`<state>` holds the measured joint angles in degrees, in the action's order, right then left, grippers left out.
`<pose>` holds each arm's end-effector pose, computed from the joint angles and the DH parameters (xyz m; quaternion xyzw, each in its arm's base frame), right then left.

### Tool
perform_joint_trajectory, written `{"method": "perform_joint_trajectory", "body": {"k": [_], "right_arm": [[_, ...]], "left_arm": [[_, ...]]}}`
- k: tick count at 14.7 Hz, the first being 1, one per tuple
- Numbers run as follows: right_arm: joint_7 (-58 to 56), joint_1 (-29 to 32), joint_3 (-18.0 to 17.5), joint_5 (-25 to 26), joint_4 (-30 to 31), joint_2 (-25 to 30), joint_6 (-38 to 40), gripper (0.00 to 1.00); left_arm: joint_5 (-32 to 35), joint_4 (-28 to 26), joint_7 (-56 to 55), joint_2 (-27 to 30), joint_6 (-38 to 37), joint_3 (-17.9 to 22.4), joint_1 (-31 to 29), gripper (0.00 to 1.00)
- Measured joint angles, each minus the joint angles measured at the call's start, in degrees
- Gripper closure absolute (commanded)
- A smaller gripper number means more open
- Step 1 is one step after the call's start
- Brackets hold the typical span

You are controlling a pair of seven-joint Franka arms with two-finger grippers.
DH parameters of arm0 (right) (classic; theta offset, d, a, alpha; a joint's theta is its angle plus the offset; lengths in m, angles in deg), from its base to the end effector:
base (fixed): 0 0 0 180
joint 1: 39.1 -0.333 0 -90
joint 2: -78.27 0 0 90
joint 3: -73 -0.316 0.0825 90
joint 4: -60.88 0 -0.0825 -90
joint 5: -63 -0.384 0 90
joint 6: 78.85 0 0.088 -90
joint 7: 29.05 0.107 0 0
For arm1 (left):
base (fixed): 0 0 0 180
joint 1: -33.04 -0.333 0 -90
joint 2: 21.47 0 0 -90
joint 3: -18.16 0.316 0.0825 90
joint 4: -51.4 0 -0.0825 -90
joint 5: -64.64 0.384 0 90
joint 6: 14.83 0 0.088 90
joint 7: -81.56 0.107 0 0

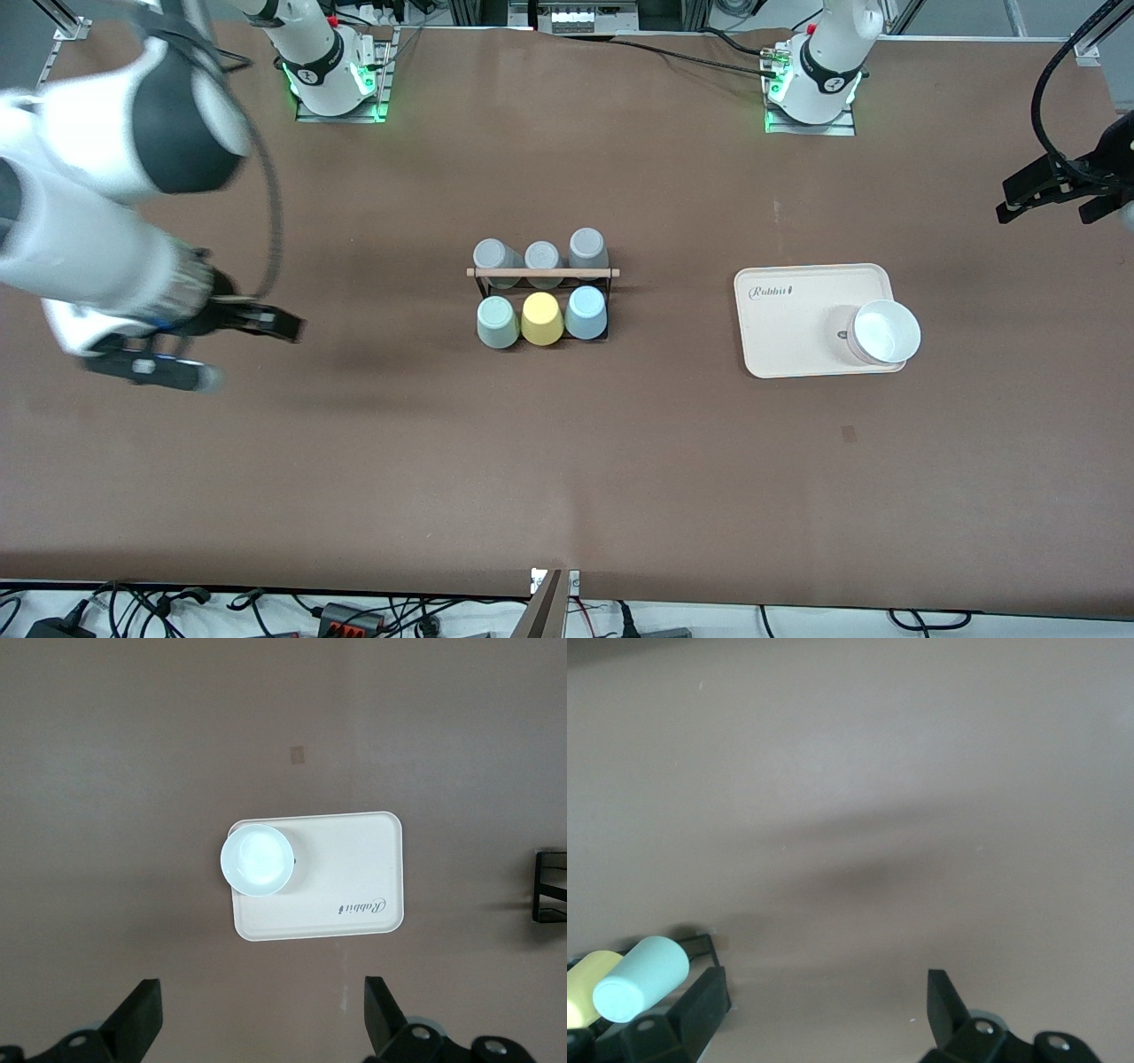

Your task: Hang scattered cups on rack with three cups

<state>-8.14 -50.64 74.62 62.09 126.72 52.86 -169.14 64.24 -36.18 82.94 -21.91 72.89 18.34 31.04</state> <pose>0.6707 0.1236 0.5488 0.9955 -0.0946 -0.0085 0.0004 0.5529 0.0203 0.6366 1.0000 0.0069 -0.0025 0.0036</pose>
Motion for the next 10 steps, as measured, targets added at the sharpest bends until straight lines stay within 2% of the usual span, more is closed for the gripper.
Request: {"method": "perform_joint_trajectory", "body": {"k": [3, 7, 10], "right_arm": [[-7.7, 4.2, 0.0, 0.0, 0.7, 4.1, 0.8, 0.0], [-19.4, 11.7, 0.0, 0.0, 5.6, 7.4, -1.0, 0.0], [-22.6, 13.2, -0.1, 0.0, 6.9, 8.9, -1.3, 0.0]], "left_arm": [[0.0, 0.0, 0.0, 0.0, 0.0, 0.0, 0.0, 0.0], [0.0, 0.0, 0.0, 0.0, 0.0, 0.0, 0.0, 0.0], [0.0, 0.0, 0.0, 0.0, -0.1, 0.0, 0.0, 0.0]]}}
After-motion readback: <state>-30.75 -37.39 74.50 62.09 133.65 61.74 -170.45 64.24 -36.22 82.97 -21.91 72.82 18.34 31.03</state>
